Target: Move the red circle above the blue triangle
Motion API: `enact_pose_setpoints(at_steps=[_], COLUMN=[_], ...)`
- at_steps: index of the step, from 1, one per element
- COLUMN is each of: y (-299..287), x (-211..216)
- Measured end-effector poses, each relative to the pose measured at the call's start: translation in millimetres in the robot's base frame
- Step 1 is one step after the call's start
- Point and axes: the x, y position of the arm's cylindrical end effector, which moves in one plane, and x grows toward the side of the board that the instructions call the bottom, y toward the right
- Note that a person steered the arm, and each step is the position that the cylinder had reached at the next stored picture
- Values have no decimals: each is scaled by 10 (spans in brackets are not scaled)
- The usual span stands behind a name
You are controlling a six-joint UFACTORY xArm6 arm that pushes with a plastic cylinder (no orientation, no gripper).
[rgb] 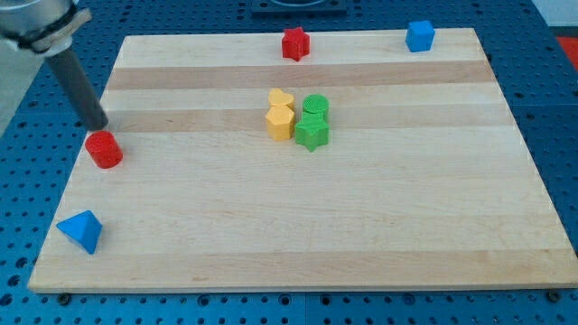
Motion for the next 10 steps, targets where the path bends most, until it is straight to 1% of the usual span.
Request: enact_pose_setpoints(at_steps=[1,2,3,4,5,6,7,8,9,10], y=[280,574,426,565,655,440,336,377,363,199], x=[234,258,156,81,201,578,621,432,532,721])
